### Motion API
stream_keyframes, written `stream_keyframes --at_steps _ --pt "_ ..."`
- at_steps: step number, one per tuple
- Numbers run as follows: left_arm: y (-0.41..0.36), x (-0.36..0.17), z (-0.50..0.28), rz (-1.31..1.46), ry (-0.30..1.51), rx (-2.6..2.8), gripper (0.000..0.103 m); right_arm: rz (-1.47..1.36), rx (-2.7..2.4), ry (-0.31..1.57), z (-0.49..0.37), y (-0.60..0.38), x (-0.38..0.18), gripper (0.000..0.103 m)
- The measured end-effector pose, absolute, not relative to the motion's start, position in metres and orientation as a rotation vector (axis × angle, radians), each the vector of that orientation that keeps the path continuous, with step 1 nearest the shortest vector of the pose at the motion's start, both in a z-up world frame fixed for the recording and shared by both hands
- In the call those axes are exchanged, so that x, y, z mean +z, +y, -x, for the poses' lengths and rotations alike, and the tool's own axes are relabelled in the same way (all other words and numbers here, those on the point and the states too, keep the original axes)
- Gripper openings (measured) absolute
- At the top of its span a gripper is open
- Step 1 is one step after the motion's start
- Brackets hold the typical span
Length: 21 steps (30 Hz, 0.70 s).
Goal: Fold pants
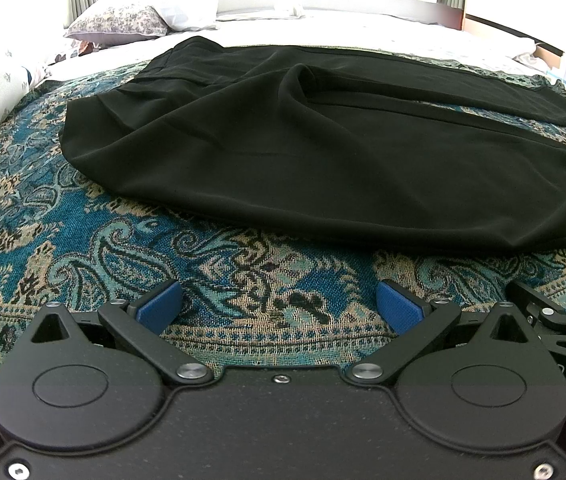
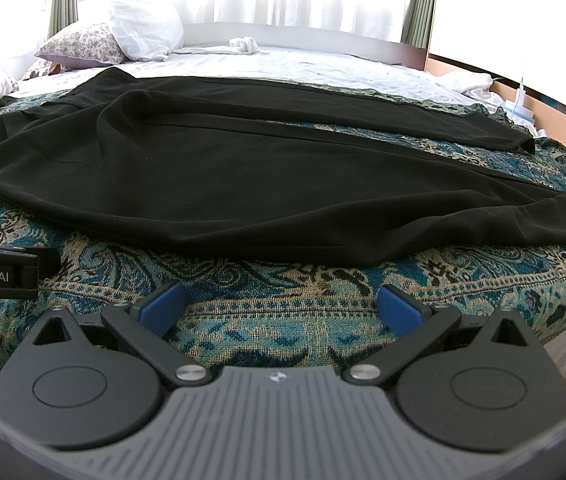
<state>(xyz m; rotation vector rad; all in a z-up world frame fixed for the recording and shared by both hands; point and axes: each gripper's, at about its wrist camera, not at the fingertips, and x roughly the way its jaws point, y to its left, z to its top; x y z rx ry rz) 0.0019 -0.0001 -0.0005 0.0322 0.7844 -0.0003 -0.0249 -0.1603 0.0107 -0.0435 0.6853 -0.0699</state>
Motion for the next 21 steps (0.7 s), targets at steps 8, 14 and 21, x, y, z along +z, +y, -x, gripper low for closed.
stream_keyframes --at_steps 8,14,21 --pt "-0.0004 -0.0005 -0.0015 -0.033 0.784 0.0 0.103 0.043 -0.07 0.685 0.0251 -0.1607 0.0106 0.103" --pt "-0.0004 -0.0004 -0.0018 -0.033 0.784 0.0 0.103 0.039 -0.071 0.687 0.0247 -0.1605 0.0106 0.103" --pt "-0.0014 -0.0023 0.0023 -0.031 0.737 0.012 0.103 0.019 -0.077 0.686 0.0224 -0.1588 0.0103 0.103"
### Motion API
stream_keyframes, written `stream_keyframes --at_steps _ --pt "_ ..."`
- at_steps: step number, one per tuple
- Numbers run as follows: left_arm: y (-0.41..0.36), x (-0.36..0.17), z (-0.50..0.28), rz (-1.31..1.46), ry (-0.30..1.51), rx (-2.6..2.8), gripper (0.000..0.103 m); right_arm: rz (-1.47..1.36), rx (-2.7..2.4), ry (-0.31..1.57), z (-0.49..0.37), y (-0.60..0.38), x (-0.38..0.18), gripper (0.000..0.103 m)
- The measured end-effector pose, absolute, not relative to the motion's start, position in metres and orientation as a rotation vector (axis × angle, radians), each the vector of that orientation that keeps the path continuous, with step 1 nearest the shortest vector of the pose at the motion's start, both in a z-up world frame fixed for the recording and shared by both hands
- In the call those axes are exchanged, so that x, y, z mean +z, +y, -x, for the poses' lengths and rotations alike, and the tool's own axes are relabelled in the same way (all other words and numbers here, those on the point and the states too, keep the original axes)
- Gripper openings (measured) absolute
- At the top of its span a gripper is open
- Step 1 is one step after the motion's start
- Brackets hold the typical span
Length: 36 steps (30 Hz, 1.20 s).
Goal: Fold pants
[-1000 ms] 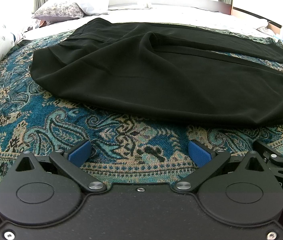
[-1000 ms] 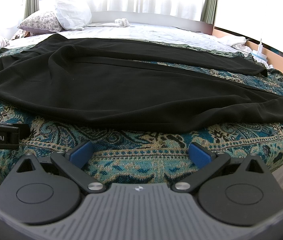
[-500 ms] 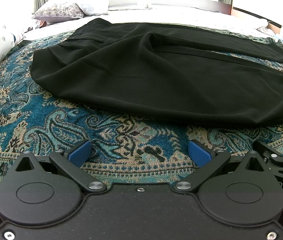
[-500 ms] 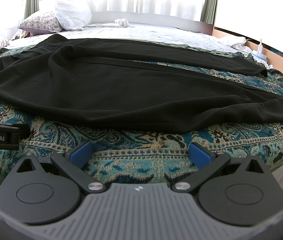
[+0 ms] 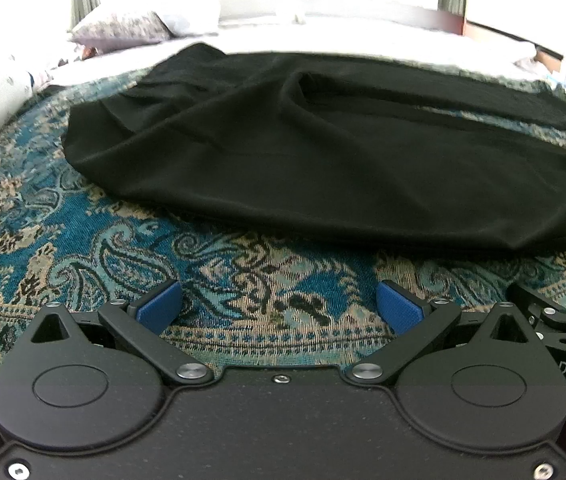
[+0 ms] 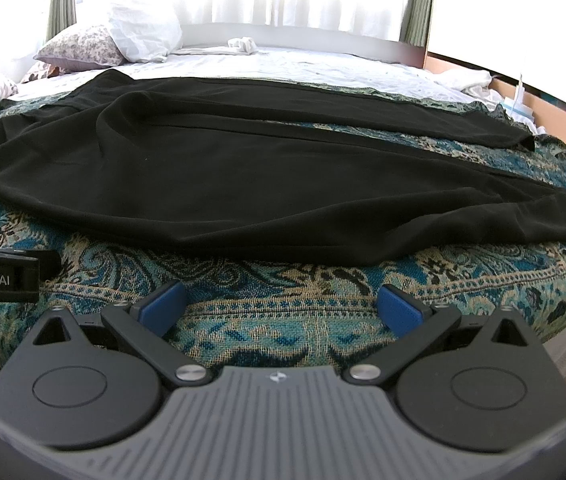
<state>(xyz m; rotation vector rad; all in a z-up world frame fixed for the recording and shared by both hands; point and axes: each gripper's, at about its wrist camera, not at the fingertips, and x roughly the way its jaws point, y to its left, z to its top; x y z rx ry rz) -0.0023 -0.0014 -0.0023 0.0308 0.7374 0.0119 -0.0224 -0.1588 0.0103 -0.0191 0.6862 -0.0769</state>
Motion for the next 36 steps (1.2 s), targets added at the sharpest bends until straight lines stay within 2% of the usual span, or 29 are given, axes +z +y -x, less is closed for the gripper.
stream_keyframes --at_steps 3,7,10,13,14,18,21,27,28,29,30,32,34,35,36 --pt "-0.004 -0.007 0.012 -0.059 0.664 0.011 0.103 -0.007 -0.059 0.638 0.03 -0.168 0.006 0.103" --pt "0.009 0.007 0.007 -0.056 0.656 -0.009 0.103 -0.084 -0.069 0.583 0.041 -0.198 0.023 0.103" --pt "0.028 0.021 0.0 -0.073 0.54 0.07 0.103 -0.16 -0.233 0.498 0.044 -0.245 0.037 0.103" --pt "0.05 0.032 -0.025 -0.13 0.498 0.131 0.103 -0.25 -0.445 0.448 0.04 -0.309 0.047 0.103" --pt "0.059 0.034 -0.036 -0.139 0.496 0.16 0.103 -0.299 -0.51 0.426 0.04 -0.333 0.049 0.1" --pt "0.094 0.031 -0.08 -0.093 0.563 0.247 0.103 -0.443 -0.647 0.423 0.03 -0.407 0.052 0.096" --pt "0.122 0.019 -0.115 -0.007 0.642 0.32 0.103 -0.422 -0.687 0.468 0.006 -0.432 0.047 0.096" --pt "0.137 0.003 -0.136 0.038 0.693 0.37 0.103 -0.35 -0.728 0.596 -0.063 -0.451 0.028 0.103" --pt "0.134 0.0 -0.134 0.03 0.695 0.372 0.103 -0.335 -0.741 0.627 -0.071 -0.452 0.022 0.097" --pt "0.133 -0.002 -0.136 0.017 0.697 0.374 0.103 -0.323 -0.756 0.634 -0.072 -0.453 0.02 0.083" --pt "0.131 -0.004 -0.137 0.005 0.696 0.376 0.103 -0.303 -0.781 0.627 -0.069 -0.451 0.019 0.076" --pt "0.125 -0.003 -0.136 -0.012 0.69 0.378 0.103 -0.298 -0.806 0.602 -0.055 -0.449 0.021 0.046" --pt "0.125 -0.004 -0.136 -0.009 0.691 0.377 0.103 -0.322 -0.824 0.581 -0.036 -0.453 0.023 0.029" --pt "0.123 -0.002 -0.135 -0.006 0.693 0.376 0.103 -0.317 -0.849 0.573 -0.027 -0.455 0.024 0.014" --pt "0.124 -0.002 -0.136 0.001 0.697 0.374 0.103 -0.308 -0.879 0.568 -0.018 -0.457 0.026 0.011"
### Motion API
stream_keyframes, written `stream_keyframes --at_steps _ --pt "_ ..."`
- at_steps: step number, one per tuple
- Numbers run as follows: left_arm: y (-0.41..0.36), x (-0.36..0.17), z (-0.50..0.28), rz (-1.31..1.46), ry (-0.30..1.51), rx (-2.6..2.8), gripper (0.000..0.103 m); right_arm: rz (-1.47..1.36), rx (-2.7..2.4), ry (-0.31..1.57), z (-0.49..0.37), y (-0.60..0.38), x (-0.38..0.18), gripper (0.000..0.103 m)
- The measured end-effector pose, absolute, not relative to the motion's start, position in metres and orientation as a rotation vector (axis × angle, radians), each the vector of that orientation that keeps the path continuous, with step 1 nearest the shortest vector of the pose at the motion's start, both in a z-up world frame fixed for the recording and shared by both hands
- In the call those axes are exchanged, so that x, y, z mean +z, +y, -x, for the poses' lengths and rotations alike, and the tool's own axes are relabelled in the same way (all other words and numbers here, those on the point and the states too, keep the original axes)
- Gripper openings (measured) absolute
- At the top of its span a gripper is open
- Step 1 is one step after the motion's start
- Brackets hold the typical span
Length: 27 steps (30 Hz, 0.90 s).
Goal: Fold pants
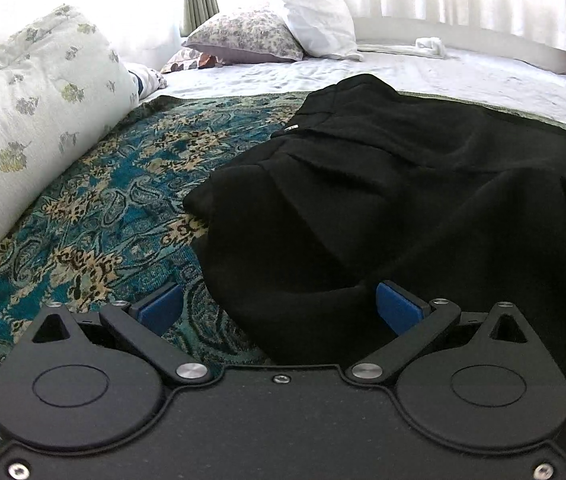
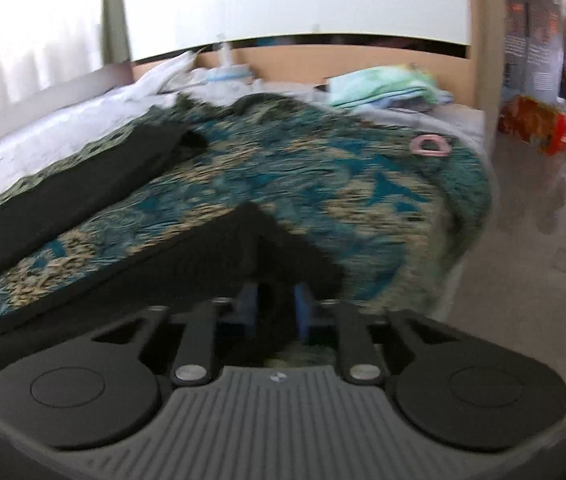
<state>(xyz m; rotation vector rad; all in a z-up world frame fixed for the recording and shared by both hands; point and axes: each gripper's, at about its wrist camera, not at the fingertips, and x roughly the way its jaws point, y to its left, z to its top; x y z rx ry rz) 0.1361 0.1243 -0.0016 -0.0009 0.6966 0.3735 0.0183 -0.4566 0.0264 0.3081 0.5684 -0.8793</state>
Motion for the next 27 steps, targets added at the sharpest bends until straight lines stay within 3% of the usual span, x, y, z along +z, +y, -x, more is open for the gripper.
stream_keyframes --at_steps 6,9,10,11,17,18,19,22,27 --pt "0.132 -0.001 -0.138 0.044 0.706 0.358 0.103 -0.352 -1.027 0.557 0.034 -0.48 0.037 0.01" --pt "0.131 0.0 -0.14 0.034 0.709 0.352 0.103 -0.361 -0.986 0.524 0.04 -0.483 0.049 0.032" --pt "0.13 0.0 -0.141 0.029 0.708 0.353 0.103 -0.364 -0.941 0.517 0.038 -0.481 0.052 0.056" --pt "0.129 -0.001 -0.141 0.026 0.707 0.355 0.103 -0.37 -0.879 0.507 0.034 -0.478 0.056 0.069" --pt "0.13 -0.005 -0.138 0.042 0.698 0.352 0.103 -0.249 -0.688 0.573 -0.041 -0.441 0.048 0.092" --pt "0.132 -0.005 -0.138 0.054 0.7 0.349 0.103 -0.212 -0.7 0.603 -0.056 -0.435 0.042 0.092" --pt "0.135 -0.005 -0.138 0.073 0.703 0.342 0.103 -0.182 -0.718 0.64 -0.068 -0.432 0.035 0.092" --pt "0.139 -0.005 -0.137 0.106 0.705 0.333 0.103 -0.209 -0.81 0.684 -0.075 -0.433 0.021 0.008" --pt "0.136 -0.006 -0.137 0.086 0.703 0.34 0.103 -0.23 -0.922 0.606 -0.028 -0.446 0.033 0.006"
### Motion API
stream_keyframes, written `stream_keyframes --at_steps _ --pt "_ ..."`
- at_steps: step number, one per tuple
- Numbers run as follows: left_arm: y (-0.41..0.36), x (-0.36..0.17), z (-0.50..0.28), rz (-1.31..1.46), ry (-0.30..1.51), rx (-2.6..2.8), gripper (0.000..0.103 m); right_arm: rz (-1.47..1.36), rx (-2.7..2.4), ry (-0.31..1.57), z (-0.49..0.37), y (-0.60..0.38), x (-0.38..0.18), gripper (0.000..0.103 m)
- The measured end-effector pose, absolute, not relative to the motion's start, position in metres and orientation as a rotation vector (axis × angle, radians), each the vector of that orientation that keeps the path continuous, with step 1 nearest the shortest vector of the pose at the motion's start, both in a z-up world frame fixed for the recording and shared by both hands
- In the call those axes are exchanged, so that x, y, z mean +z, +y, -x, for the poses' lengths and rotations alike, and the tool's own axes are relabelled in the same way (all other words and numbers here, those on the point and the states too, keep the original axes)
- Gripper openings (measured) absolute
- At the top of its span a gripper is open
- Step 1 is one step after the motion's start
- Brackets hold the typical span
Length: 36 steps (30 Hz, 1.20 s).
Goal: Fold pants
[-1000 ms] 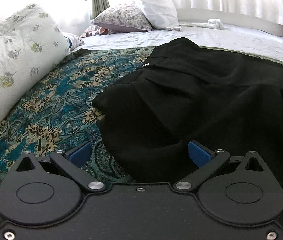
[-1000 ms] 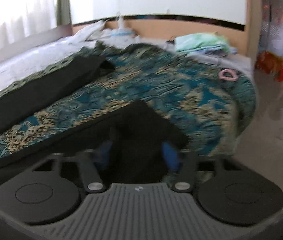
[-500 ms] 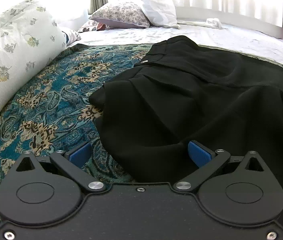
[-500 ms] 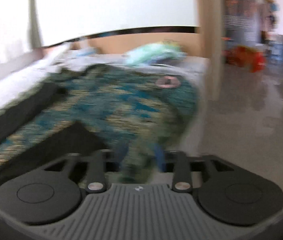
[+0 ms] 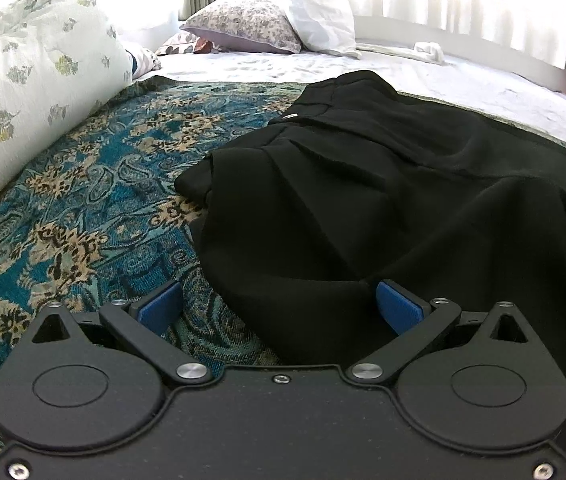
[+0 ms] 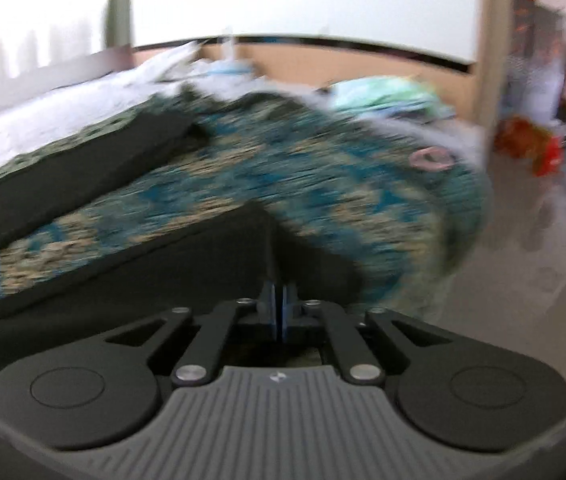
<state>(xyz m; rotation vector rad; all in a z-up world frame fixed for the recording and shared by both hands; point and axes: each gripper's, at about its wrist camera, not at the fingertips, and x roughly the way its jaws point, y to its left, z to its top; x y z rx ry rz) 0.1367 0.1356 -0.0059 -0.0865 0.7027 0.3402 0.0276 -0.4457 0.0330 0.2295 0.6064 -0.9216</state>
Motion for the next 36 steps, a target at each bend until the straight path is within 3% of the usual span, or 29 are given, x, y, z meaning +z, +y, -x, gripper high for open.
stream_keyframes --at_steps 6,8,9,11,14,22,25,30,34,35,36 --pt "0.137 -0.006 -0.138 0.088 0.706 0.336 0.103 -0.386 -0.992 0.585 0.032 -0.472 0.039 0.013" --pt "0.137 -0.006 -0.138 0.088 0.708 0.336 0.103 -0.386 -1.008 0.596 0.039 -0.474 0.038 0.034" --pt "0.137 -0.006 -0.138 0.088 0.708 0.336 0.103 -0.381 -1.011 0.601 0.042 -0.474 0.037 0.034" --pt "0.137 -0.006 -0.138 0.09 0.708 0.334 0.103 -0.374 -1.006 0.61 0.043 -0.472 0.037 0.031" --pt "0.139 -0.003 -0.138 0.093 0.716 0.331 0.103 -0.354 -1.013 0.592 0.047 -0.467 0.039 0.012" --pt "0.129 0.009 -0.144 -0.058 0.718 0.325 0.103 -0.273 -1.041 0.615 0.044 -0.467 0.05 0.017" --pt "0.125 0.015 -0.14 -0.107 0.69 0.334 0.103 -0.22 -1.108 0.608 0.045 -0.468 0.046 0.003" --pt "0.133 0.019 -0.143 -0.097 0.703 0.345 0.103 -0.268 -1.106 0.594 0.057 -0.486 0.047 0.004" --pt "0.137 0.035 -0.149 -0.051 0.676 0.348 0.103 -0.336 -1.027 0.553 0.051 -0.491 0.062 0.025" --pt "0.137 0.042 -0.152 -0.041 0.665 0.336 0.103 -0.352 -1.006 0.542 0.046 -0.492 0.067 0.037" --pt "0.136 0.049 -0.156 -0.033 0.656 0.323 0.103 -0.367 -0.984 0.531 0.039 -0.492 0.073 0.041"
